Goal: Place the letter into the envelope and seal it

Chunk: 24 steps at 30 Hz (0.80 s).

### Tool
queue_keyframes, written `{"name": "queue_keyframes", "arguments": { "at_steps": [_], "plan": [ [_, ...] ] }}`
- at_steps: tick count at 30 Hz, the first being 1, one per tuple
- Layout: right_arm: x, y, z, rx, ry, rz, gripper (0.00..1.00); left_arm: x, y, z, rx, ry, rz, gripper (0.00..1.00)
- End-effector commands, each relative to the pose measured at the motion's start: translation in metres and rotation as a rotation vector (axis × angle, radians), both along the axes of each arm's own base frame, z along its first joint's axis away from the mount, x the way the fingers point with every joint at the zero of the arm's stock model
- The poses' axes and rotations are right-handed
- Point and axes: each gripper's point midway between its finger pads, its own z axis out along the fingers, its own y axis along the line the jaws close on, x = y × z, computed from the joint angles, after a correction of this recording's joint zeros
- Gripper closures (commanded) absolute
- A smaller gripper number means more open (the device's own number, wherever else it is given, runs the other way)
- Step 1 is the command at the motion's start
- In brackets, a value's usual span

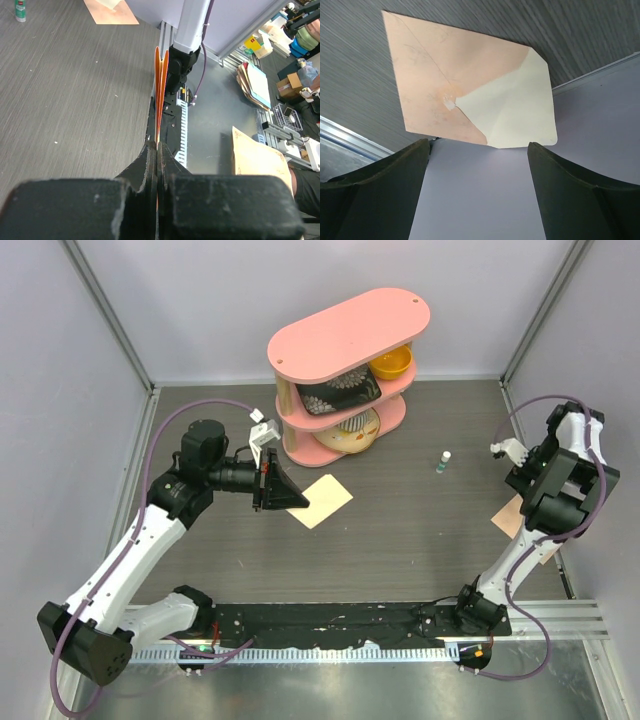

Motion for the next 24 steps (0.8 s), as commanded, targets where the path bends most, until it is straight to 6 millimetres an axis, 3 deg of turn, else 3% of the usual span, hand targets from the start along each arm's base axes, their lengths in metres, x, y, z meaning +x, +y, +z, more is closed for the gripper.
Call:
{"name": "queue_keyframes", "arguments": {
  "at_steps": [1,9,15,21,24],
  "plan": [
    [-0.001,-0.036,0.000,-0.094,0.043,0.033,0.14,0.000,0.000,0.011,-0.013,-0.048,-0.005,1.00],
    [0.009,-0.062,-0.016,-0.134,0.034,0.020,0.14,0.003,-0.001,0.005,-0.003,-0.037,-0.002,1.00],
    [0.025,-0.068,-0.021,-0.129,-0.010,0.018,0.13,0.002,-0.001,0.005,-0.003,-0.035,0.001,1.00],
    [0.024,-0.074,-0.036,-0.157,0.001,0.049,0.15,0.002,-0.003,0.006,-0.008,-0.052,-0.005,1.00],
    [0.018,-0.069,-0.041,-0.136,0.028,0.060,0.22,0.003,-0.004,0.007,-0.008,-0.063,-0.007,1.00]
  ]
}}
